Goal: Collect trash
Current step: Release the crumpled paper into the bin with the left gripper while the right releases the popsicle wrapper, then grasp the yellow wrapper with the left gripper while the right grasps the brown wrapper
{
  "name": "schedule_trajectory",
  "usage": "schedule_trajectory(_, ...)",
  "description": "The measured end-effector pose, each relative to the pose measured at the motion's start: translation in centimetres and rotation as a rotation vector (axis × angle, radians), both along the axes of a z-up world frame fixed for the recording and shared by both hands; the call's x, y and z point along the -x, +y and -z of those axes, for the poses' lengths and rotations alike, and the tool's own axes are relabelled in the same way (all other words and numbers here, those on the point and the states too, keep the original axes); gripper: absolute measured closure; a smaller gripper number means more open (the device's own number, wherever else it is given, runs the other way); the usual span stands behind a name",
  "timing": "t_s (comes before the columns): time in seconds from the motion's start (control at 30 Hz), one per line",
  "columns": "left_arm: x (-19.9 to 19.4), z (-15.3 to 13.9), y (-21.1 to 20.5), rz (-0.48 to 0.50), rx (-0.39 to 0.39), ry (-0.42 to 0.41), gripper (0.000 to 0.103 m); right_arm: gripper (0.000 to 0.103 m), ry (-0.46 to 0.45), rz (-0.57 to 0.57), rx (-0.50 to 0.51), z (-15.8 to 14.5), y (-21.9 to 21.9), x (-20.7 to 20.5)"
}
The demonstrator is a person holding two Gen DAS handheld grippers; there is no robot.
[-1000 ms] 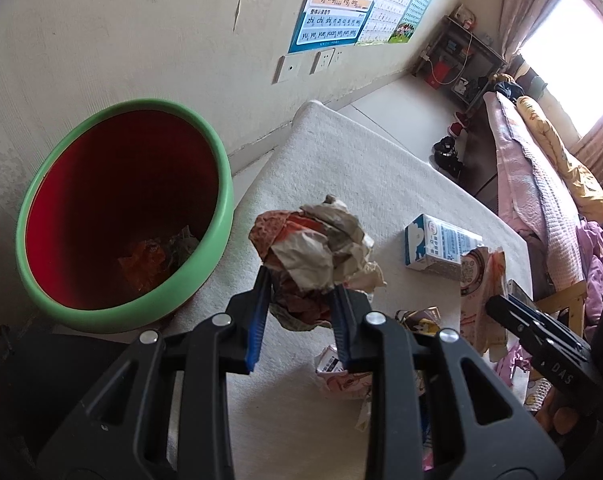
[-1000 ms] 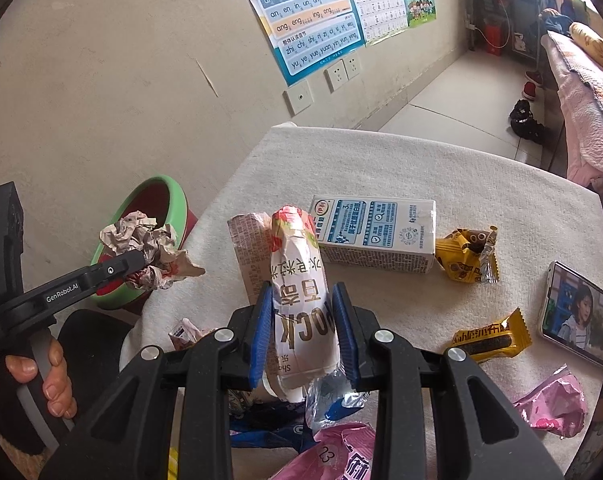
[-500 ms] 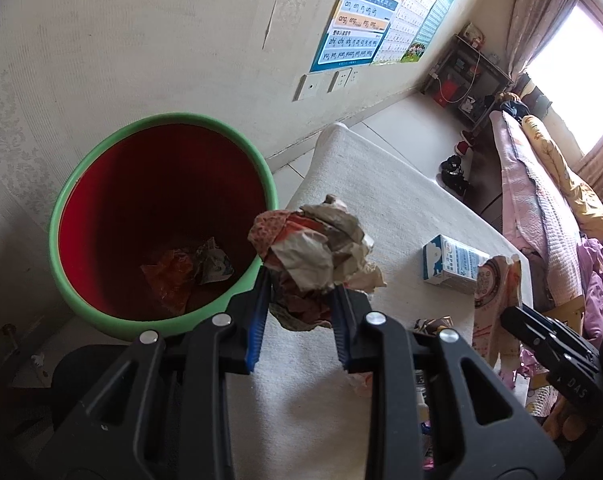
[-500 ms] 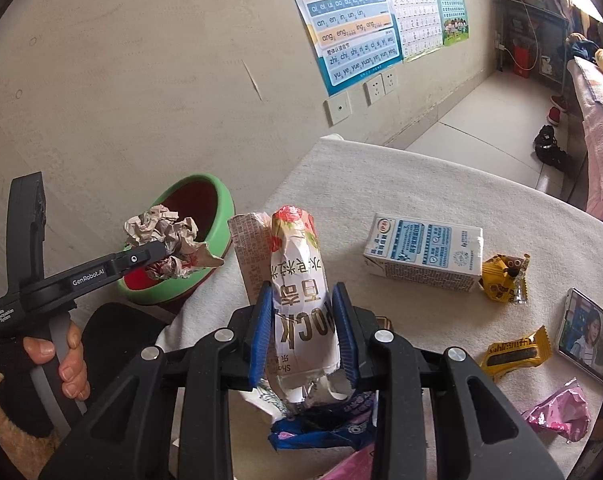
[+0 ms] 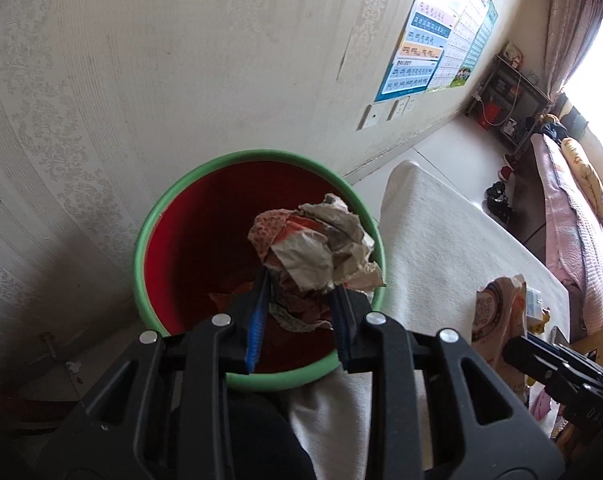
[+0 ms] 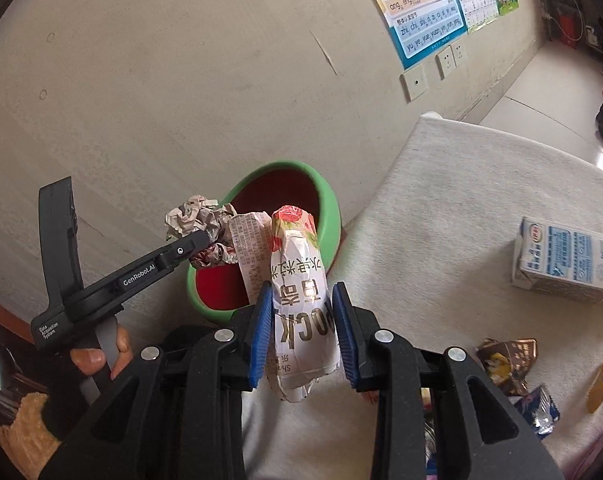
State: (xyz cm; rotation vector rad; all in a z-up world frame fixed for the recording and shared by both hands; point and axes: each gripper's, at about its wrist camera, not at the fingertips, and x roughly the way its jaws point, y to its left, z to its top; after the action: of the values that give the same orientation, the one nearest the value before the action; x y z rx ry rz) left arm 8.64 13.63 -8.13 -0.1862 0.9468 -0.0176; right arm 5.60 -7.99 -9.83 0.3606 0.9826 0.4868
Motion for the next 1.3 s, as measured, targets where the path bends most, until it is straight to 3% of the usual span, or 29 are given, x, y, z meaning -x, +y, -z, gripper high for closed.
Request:
schedule_trajectory(0.4, -1.3, 1.8, 3.5, -0.094, 0.026, 0.05, 0.075, 0.071, 0.062, -0.052, -0.054, 0.5, 6.6, -5.2)
schedule_trajectory(0.43, -1.3, 1.9, 3.7, -0.107, 0.026, 0.052, 0.074, 0.065, 0.059, -0.052, -0.069, 0.4, 6.7, -5.3)
schedule_trajectory(0.5, -1.2, 2.1, 4.2, -0.137, 0.035, 0.048, 0.063, 0.043, 0.04, -0.04, -0.087, -0.1, 6.6, -5.5)
schedule_trajectory(0.53, -1.1, 2.1, 4.3, -0.15, 0.036, 0.045, 0.051, 0.043, 0.026, -0.038, -0.095, -0.6, 6.6, -5.4)
schedule_trajectory(0.57, -1.1, 2.1, 4.5, -0.162, 0.037, 0.038, 0.046, 0.043, 0.013, -0.038, -0.093, -0.9, 6.5, -5.2)
schedule_trajectory(0.8, -0.3, 2.0, 4.4, -0.172, 0.022, 0.014, 0.045, 0.043, -0.051, -0.008, -0.015, -2.6, 3.2, -1.7)
schedule_trajectory(1.07, 1.0, 1.5, -0.3, -0.032, 0.013, 0.0, 0.044, 0.042, -0.105, 0.031, 0.128, -2.6, -2.5, 3.3)
schedule_trajectory(1.3, 3.9, 1.6, -7.0, 0.264, 0.053, 0.046, 0.038, 0.04, -0.035, 0.199, 0.179, 1.0, -10.5, 5.2)
